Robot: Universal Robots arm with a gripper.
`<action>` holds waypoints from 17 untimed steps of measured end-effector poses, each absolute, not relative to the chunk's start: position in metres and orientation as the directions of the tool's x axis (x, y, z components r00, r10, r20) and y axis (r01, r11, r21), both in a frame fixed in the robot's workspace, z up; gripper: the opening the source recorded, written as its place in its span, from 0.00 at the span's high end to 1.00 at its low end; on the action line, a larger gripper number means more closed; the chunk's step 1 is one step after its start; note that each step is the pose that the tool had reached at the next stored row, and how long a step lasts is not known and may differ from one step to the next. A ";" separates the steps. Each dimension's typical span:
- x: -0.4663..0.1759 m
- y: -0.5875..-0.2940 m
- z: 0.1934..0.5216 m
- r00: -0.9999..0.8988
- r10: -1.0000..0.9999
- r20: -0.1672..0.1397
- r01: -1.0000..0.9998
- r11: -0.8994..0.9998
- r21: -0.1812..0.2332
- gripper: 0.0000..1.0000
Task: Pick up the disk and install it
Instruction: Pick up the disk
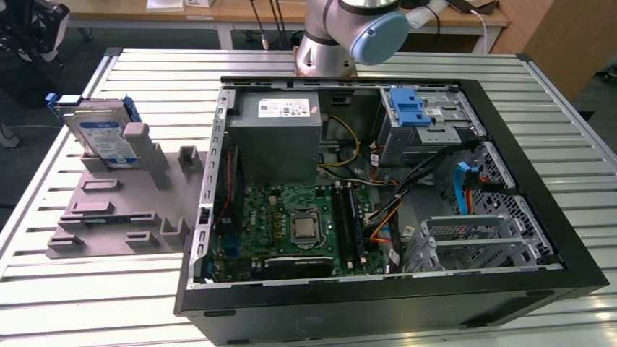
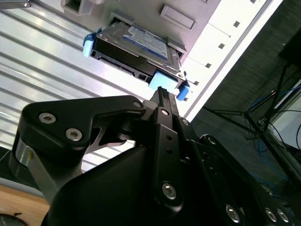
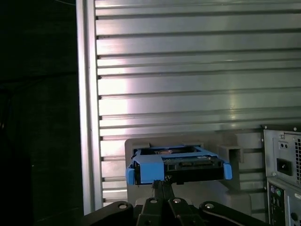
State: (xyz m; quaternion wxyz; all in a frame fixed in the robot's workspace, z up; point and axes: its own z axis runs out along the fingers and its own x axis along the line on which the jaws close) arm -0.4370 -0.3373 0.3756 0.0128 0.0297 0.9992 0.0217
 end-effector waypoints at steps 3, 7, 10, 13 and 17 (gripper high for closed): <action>-0.437 -0.337 0.375 -0.999 0.021 -0.025 0.020 0.999 0.043 0.89; -0.437 -0.337 0.375 -0.999 -0.024 -0.024 -0.025 0.999 0.029 0.89; -0.437 -0.337 0.375 -0.999 -0.037 -0.024 -0.037 0.999 0.026 0.89; -0.437 -0.337 0.375 -0.998 -0.051 -0.024 -0.051 0.998 0.026 0.89; -0.437 -0.337 0.375 -0.996 -0.087 -0.024 -0.088 0.996 0.026 0.89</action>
